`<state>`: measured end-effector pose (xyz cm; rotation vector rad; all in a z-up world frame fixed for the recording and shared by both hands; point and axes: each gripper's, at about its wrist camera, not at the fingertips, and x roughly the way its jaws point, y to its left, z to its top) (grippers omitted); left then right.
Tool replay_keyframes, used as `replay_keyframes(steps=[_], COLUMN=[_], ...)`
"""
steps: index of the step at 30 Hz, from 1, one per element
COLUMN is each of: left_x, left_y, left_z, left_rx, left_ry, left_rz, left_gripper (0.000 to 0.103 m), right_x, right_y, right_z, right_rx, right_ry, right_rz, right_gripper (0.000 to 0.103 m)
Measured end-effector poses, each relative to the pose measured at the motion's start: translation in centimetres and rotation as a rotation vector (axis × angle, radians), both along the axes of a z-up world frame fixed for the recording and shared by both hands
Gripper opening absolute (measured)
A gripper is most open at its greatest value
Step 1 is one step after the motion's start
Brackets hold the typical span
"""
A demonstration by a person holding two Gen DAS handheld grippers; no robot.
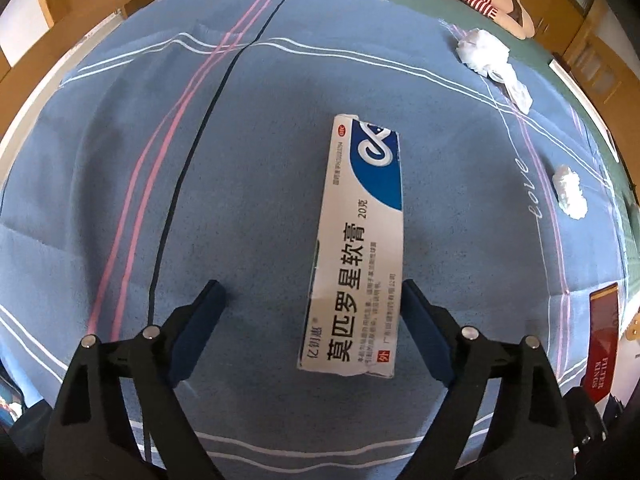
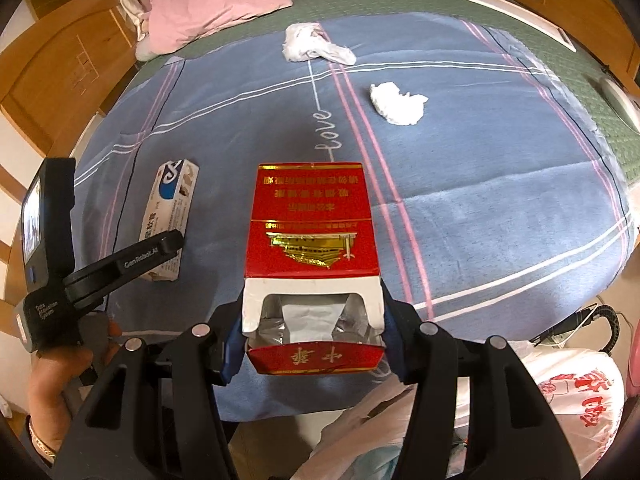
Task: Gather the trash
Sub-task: 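Hold the red box with the right gripper while the left gripper grasps the white ointment box, then carry the red box and ointment box over the white bag and release both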
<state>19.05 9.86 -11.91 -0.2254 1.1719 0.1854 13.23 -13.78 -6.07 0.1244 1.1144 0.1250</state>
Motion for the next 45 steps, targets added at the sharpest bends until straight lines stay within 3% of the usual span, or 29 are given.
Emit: replay_keyframes(steps=[5,11,24,30,35,36,38,40,45], left_x=[-0.1,-0.3,-0.9,-1.4,-2.1,-2.4,-3.4,-4.5,-7.9], left_y=[0.0,-0.4,0.2,-0.4,-0.6,-0.3,0.6,1.2,-0.2], left_z=[0.0,0.2,1.8,3.1,4.2,4.5,5.3,5.9,7.1], left_rx=[0.015,0.059,0.084,0.105,0.014,-0.033,-0.212,-0.341,-0.42], left_ry=[-0.006,-0.018,-0.08,-0.145,-0.215,-0.234,-0.29,-0.337,-0.406], left_rz=[-0.01,-0.026,0.014,-0.018,-0.055,-0.056,-0.058,-0.067,-0.159], left_gripper=[0.078,0.056,0.05,0.048,0.046,0.046,0.045,0.045,0.045], right_x=[0.0,-0.2,-0.4,-1.1,-1.6,-2.0,-2.4,-3.7,-8.0], right_y=[0.2,0.4,0.7,0.1,-1.0,-1.4,-1.8,-3.1,-7.2], right_z=[-0.2,-0.4,-0.6,1.8,2.4,2.6,3.1,4.1,4.7], right_rx=[-0.001,-0.002,-0.002,0.002,0.0,0.001,0.01,0.03,-0.009], right_ry=[0.004,0.007,0.005,-0.091,-0.089,-0.09,-0.097,-0.112,-0.069], right_rz=[0.006,0.008,0.008,0.014,-0.011,-0.008,0.009,0.036,0.093], right_gripper=[0.056,0.056,0.056,0.056,0.056,0.056,0.056,0.056,0.056])
